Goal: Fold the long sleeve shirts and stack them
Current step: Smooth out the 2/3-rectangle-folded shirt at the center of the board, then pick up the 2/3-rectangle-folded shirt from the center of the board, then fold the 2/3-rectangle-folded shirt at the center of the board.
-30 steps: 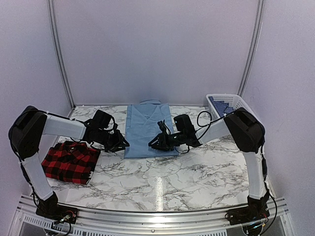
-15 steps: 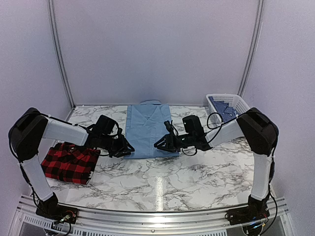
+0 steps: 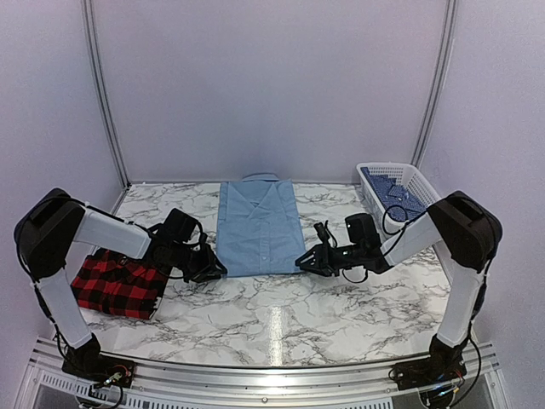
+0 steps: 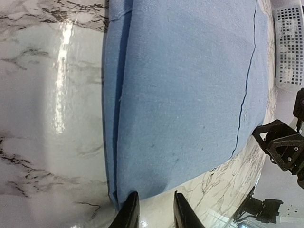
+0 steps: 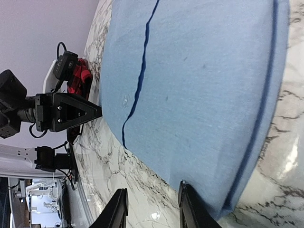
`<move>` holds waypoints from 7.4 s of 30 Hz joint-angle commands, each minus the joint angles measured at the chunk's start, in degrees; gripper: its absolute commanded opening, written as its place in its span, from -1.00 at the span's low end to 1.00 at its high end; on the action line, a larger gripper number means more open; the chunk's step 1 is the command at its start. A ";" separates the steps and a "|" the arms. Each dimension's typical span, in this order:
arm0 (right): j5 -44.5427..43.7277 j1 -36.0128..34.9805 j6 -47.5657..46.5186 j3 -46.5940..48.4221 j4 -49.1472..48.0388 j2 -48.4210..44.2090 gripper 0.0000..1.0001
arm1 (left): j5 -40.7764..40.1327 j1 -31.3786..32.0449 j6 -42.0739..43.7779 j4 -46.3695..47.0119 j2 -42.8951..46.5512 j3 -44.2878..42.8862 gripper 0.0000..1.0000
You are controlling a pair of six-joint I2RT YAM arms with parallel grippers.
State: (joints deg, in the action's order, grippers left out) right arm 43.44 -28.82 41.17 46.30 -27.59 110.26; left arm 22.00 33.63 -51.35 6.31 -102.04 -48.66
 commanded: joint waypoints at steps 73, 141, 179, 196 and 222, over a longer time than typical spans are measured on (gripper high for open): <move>-14.04 0.69 -3.81 -3.43 12.10 -7.84 -0.59 | -5.04 -2.10 4.87 -10.48 3.65 1.34 -0.31; -15.70 -4.07 -2.56 -7.58 11.97 -13.13 -1.00 | -4.54 3.13 0.57 -9.83 8.47 2.89 -1.00; -15.02 6.03 -7.40 60.49 24.73 27.03 -1.00 | -2.06 -13.71 13.68 -19.51 -31.72 -60.42 -1.00; -13.42 5.91 -5.24 29.75 11.56 13.04 -1.00 | -6.57 -6.86 4.98 0.85 -16.60 -25.12 -1.00; -20.21 7.54 -9.57 11.92 14.21 -6.58 -1.00 | -22.20 2.87 10.31 -5.32 1.45 -15.37 -1.00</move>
State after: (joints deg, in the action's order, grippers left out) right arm 26.20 -22.61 33.58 54.37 -14.66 101.82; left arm 0.99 38.24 -45.28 3.90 -97.62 -59.77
